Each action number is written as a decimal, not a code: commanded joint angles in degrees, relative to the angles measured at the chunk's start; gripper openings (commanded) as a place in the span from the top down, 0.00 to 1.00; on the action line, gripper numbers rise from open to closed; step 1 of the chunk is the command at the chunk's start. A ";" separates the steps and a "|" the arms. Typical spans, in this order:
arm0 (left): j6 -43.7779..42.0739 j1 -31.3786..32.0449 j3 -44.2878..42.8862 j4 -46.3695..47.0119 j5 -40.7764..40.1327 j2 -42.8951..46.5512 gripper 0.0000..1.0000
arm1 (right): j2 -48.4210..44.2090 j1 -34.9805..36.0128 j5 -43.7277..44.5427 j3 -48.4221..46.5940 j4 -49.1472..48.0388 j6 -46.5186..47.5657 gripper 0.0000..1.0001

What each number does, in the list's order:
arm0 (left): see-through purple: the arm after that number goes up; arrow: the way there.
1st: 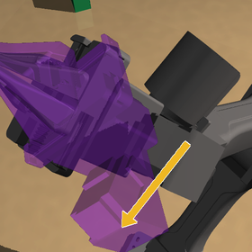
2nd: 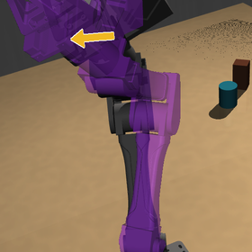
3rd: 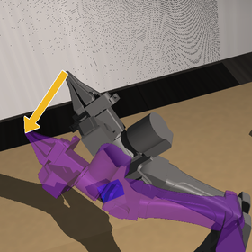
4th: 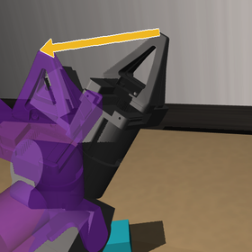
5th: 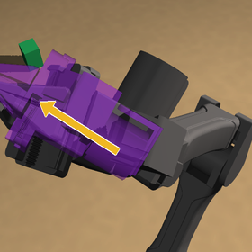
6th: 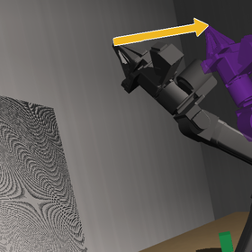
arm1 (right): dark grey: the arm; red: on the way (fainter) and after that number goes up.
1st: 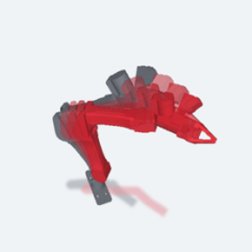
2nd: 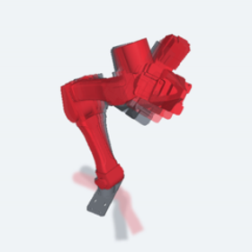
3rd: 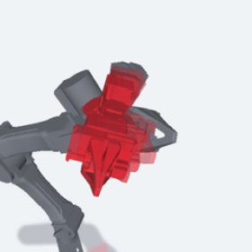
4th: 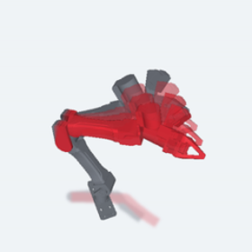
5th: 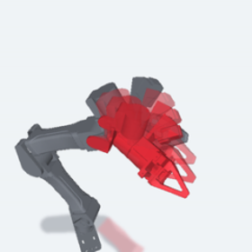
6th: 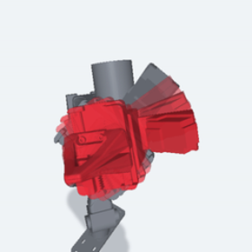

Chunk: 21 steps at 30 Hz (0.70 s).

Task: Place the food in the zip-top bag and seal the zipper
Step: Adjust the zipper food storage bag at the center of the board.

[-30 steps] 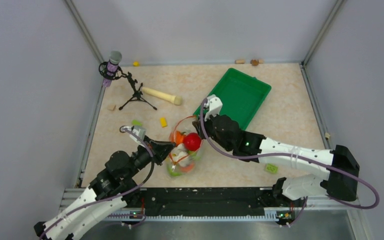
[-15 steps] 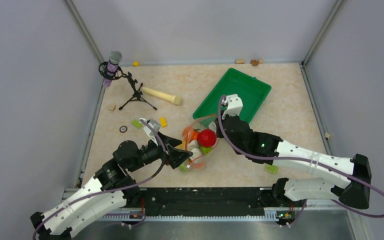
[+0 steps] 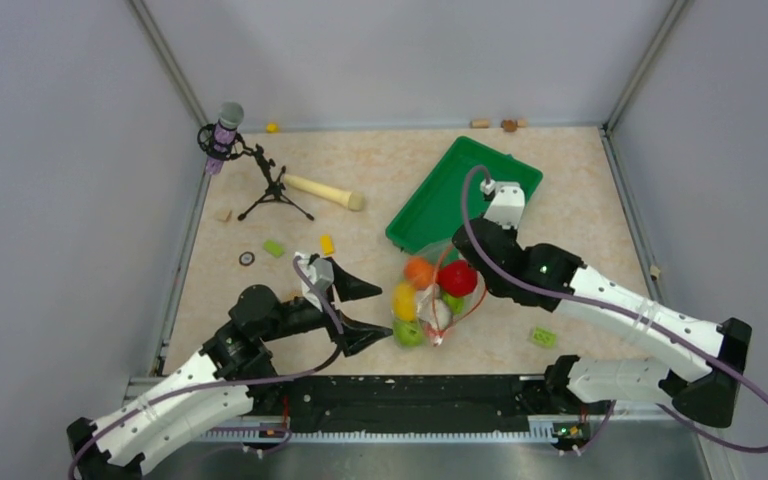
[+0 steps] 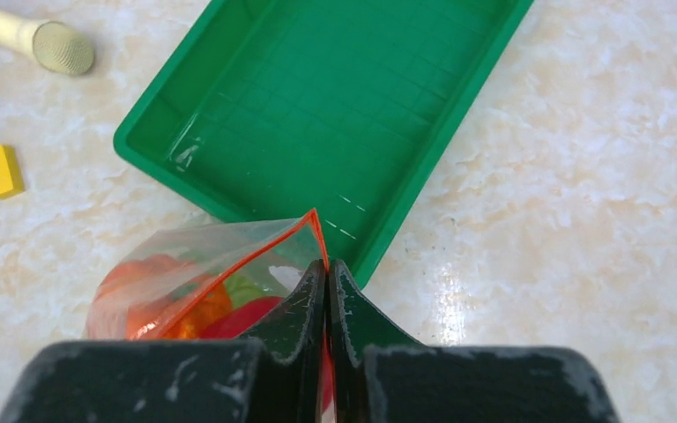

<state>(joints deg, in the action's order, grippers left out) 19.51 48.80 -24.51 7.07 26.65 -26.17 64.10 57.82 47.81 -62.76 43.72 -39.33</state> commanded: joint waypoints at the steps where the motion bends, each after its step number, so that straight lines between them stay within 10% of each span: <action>1: -4.46 0.31 3.93 7.77 3.71 -2.94 0.03 | 0.53 -3.40 -1.97 -2.38 2.89 -4.39 1.00; 11: -9.41 12.94 11.91 18.50 -10.99 -2.08 0.03 | 10.05 -3.86 -4.16 -9.58 6.37 -5.49 1.00; 21: -27.18 41.34 5.28 25.41 -57.33 -19.22 0.03 | 12.72 -3.98 -5.97 -10.43 6.42 -6.00 1.00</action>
<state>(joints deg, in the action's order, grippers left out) 3.22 81.52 -14.04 24.73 -6.20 -38.41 76.47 54.17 43.03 -70.30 49.43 -44.25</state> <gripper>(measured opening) 0.971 0.006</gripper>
